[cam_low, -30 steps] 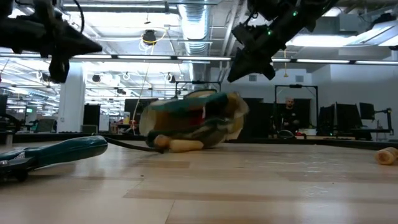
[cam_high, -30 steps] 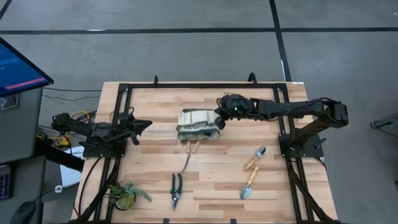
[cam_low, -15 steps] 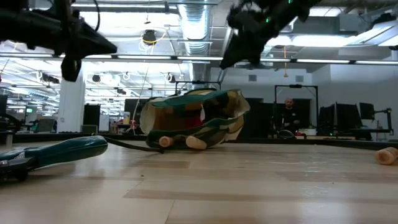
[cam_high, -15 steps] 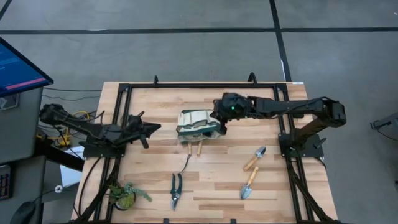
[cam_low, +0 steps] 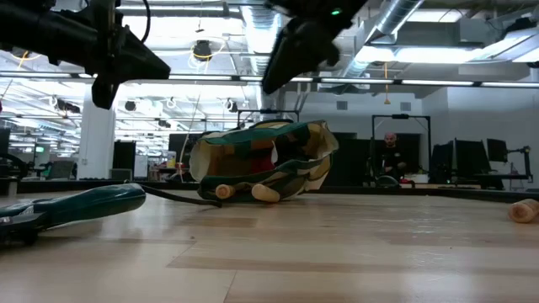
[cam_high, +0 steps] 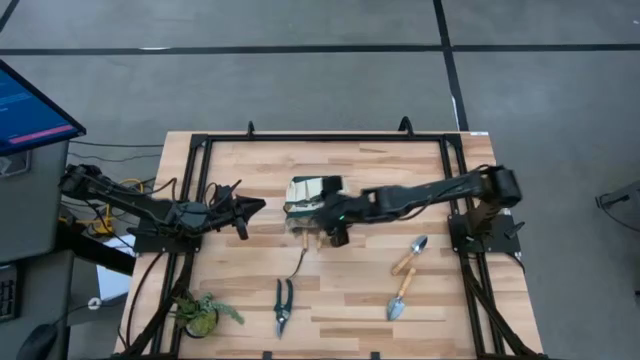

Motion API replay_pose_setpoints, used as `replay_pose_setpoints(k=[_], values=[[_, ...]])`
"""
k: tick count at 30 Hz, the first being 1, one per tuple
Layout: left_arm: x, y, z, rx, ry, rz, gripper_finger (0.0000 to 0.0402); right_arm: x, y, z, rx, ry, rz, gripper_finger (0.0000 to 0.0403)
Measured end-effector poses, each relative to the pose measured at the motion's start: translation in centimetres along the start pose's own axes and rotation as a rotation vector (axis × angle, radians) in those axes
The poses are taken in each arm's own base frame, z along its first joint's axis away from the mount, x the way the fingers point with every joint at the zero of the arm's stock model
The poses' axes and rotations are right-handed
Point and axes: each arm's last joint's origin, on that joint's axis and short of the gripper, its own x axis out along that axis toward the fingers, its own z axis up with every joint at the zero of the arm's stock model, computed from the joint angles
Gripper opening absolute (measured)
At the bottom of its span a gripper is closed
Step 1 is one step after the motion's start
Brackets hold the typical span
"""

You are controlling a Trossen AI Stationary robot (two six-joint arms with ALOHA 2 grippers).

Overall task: Pick & Place Garden tools in Gardening bag
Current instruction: Adjust the white gardening bag on the table

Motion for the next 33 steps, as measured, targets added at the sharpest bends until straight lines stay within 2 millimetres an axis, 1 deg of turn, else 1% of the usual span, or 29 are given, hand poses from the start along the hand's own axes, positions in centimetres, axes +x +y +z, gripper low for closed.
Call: replay_pose_setpoints(k=[3, 5, 7, 10, 12, 15, 17, 19, 21, 25, 26, 27, 30, 33], values=[[0.0, 0.0, 0.0, 0.0, 0.005, -0.007, 0.006, 1.8, 1.4, 1.5, -0.123, 0.07, -0.046, 0.0302], [0.0, -0.1, 0.0, -0.003, 0.011, -0.017, 0.0071, 3.0, 2.1, 2.3, -0.168, 0.11, -0.079, 0.0314], [0.0, -0.1, 0.0, -0.005, 0.019, -0.033, 0.0079, 4.1, 2.5, 2.7, -0.195, 0.17, -0.115, 0.032], [0.0, -0.2, -0.1, -0.008, 0.032, -0.058, 0.0086, 6.2, 2.5, 2.8, -0.232, 0.251, -0.155, 0.0321], [0.0, -0.2, -0.1, -0.008, 0.04, -0.07, 0.0087, 7.5, 2.1, 2.6, -0.239, 0.305, -0.185, 0.032], [0.0, -0.3, -0.1, -0.011, 0.048, -0.088, 0.0087, 9.1, 1.4, 1.8, -0.229, 0.42, -0.246, 0.031], [0.0, -0.4, -0.1, -0.013, 0.056, -0.103, 0.0087, 9.7, 0.9, 1.2, -0.209, 0.492, -0.255, 0.0289], [0.0, -0.4, -0.1, -0.016, 0.065, -0.119, 0.0086, 9.9, 0.1, 0.9, -0.154, 0.527, -0.238, 0.0253], [0.0, -0.4, -0.1, -0.018, 0.068, -0.127, 0.0084, 9.9, -0.7, 0.8, -0.094, 0.555, -0.192, 0.0196], [0.0, -0.5, -0.1, -0.025, 0.067, -0.135, 0.0081, 9.7, -2.3, 0.6, 0.013, 0.563, -0.102, 0.0047], [0.0, -0.5, 0.0, -0.027, 0.066, -0.135, 0.0081, 9.6, -2.7, 0.5, 0.032, 0.565, -0.082, 0.0024], [0.0, -0.5, 0.0, -0.03, 0.062, -0.138, 0.0081, 9.4, -3.3, 0.5, 0.056, 0.566, -0.071, 0.0017], [0.0, -0.5, 0.0, -0.033, 0.059, -0.14, 0.0081, 9.0, -5.0, 0.5, 0.151, 0.561, -0.046, 0.0014], [0.0, -0.6, 0.1, -0.036, 0.056, -0.141, 0.008, 8.8, -6.9, -0.1, 0.298, 0.562, 0.052, 0.0005]])
